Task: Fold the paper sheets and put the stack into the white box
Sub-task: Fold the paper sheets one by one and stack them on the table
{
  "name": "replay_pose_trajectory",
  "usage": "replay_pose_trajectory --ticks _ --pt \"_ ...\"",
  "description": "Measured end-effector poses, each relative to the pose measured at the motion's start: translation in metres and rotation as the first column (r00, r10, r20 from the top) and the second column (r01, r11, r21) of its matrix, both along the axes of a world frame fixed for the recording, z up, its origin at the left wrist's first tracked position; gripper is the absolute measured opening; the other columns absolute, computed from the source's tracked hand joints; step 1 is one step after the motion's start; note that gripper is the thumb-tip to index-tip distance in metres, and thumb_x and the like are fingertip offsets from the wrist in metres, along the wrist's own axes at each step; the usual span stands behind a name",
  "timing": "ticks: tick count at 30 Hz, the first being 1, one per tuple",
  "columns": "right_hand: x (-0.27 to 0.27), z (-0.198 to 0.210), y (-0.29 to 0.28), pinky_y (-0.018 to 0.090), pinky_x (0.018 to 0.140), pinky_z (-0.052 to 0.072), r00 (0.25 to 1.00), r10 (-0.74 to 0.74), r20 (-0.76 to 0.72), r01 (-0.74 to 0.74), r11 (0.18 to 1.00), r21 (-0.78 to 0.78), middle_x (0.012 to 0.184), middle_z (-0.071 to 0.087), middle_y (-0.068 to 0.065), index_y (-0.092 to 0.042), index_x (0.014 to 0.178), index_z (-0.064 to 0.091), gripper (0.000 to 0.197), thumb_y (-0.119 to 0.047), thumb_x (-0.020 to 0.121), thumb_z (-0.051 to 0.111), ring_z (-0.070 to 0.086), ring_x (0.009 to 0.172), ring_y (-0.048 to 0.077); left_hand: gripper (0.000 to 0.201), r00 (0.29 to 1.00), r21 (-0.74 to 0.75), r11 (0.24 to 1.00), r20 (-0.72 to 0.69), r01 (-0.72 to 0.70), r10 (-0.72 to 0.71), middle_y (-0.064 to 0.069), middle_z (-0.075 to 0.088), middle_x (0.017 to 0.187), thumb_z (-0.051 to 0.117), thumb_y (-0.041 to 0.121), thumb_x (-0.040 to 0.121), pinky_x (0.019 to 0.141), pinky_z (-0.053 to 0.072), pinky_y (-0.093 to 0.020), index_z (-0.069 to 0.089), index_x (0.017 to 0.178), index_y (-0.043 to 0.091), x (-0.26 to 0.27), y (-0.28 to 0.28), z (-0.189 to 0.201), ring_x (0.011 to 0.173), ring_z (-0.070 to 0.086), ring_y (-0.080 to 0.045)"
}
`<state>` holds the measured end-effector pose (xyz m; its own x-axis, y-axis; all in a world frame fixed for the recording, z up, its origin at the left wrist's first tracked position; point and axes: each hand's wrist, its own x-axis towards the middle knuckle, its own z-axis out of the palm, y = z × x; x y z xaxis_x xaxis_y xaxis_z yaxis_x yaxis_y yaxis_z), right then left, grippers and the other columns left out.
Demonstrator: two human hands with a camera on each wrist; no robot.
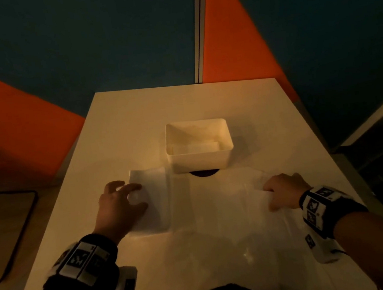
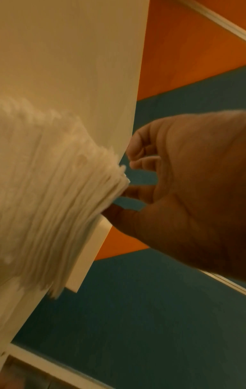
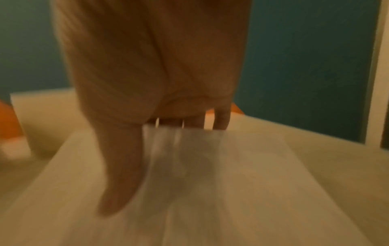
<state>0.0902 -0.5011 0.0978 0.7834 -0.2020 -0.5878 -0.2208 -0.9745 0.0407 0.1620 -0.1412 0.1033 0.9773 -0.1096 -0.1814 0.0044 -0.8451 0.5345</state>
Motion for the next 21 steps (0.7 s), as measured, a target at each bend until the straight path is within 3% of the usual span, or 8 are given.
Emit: replay_pose_trajectory --ticks 2,6,9,13,15,17,19,21 --pt "-0.001 0.014 -0.003 0.034 0.090 0.042 0.999 -0.046 -0.001 0.046 0.991 0.125 0.091 0.061 -0.007 -0.031 0.081 0.064 0.009 -0.034 0.076 0.070 0.058 0.093 0.017 0.047 1.000 0.101 0.995 0.006 -0.004 0.003 -0.010 0.029 0.145 0.072 0.031 0.078 0.106 0.030 -0.047 0.059 0.123 0.029 -0.001 -0.002 0.003 0.128 0.029 -0.037" --pt "0.001 0.052 -0.007 0.027 0.076 0.047 0.970 -0.225 0.095 0.178 0.918 0.353 0.094 0.063 -0.004 -0.020 0.101 0.068 0.020 -0.024 0.082 0.070 0.061 0.090 0.015 0.043 0.987 0.096 0.994 0.152 0.047 -0.061 -0.009 0.032 0.145 0.069 0.036 0.080 0.106 0.026 -0.047 0.059 0.121 0.030 0.001 -0.011 0.015 0.130 0.027 -0.037" --pt "-0.001 0.079 -0.002 0.023 0.063 0.042 0.869 -0.473 0.145 0.276 0.707 0.651 0.089 0.067 -0.005 -0.018 0.099 0.066 0.014 -0.018 0.085 0.066 0.061 0.082 0.011 0.035 0.963 -0.048 0.982 0.211 0.184 -0.170 -0.003 0.051 0.131 0.067 0.038 0.081 0.098 0.035 -0.040 0.062 0.114 0.030 0.003 -0.032 0.026 0.119 0.044 -0.025" --pt "-0.003 0.094 0.016 0.026 0.061 0.052 0.649 -0.758 0.071 0.218 0.275 0.937 0.095 0.071 0.003 -0.014 0.106 0.066 0.020 -0.011 0.086 0.063 0.067 0.085 0.018 0.038 0.966 -0.532 0.839 -0.135 0.116 -0.219 0.014 0.063 0.111 0.068 0.056 0.068 0.088 0.045 -0.029 0.067 0.100 0.036 -0.003 -0.072 0.048 0.104 0.057 -0.008" --pt "-0.002 0.094 0.028 0.026 0.059 0.055 0.565 -0.824 0.041 0.162 0.160 0.974 0.096 0.071 0.007 -0.010 0.107 0.066 0.021 -0.010 0.087 0.063 0.069 0.078 0.017 0.033 0.902 -0.613 0.786 -0.287 0.085 -0.321 0.016 0.066 0.104 0.063 0.061 0.069 0.087 0.045 -0.027 0.070 0.092 0.038 -0.005 -0.088 0.056 0.103 0.058 -0.008" --pt "-0.001 0.092 0.039 0.025 0.057 0.056 0.512 -0.859 -0.007 0.111 0.058 0.992 0.093 0.071 0.008 -0.008 0.108 0.066 0.021 -0.008 0.087 0.062 0.069 0.069 0.014 0.044 0.812 -0.675 0.736 -0.401 0.053 -0.425 0.007 0.068 0.108 0.058 0.062 0.072 0.089 0.046 -0.032 0.067 0.104 0.033 -0.007 -0.100 0.061 0.105 0.060 -0.017" --pt "0.000 0.090 0.049 0.026 0.060 0.057 0.492 -0.869 -0.054 0.070 -0.022 0.997 0.094 0.071 0.010 -0.007 0.108 0.065 0.021 -0.007 0.087 0.061 0.068 0.069 0.014 0.049 0.741 -0.769 0.636 -0.467 -0.071 -0.482 -0.002 0.068 0.113 0.059 0.054 0.077 0.094 0.048 -0.039 0.061 0.116 0.025 -0.009 -0.110 0.065 0.107 0.062 -0.023" --pt "0.000 0.087 0.057 0.027 0.061 0.058 0.486 -0.871 -0.074 0.048 -0.058 0.997 0.093 0.071 0.009 -0.007 0.108 0.066 0.021 -0.007 0.087 0.061 0.068 0.070 0.014 0.048 0.736 -0.825 0.538 -0.470 -0.172 -0.487 -0.007 0.068 0.114 0.059 0.040 0.077 0.092 0.051 -0.041 0.061 0.118 0.016 -0.011 -0.116 0.069 0.105 0.064 -0.025"
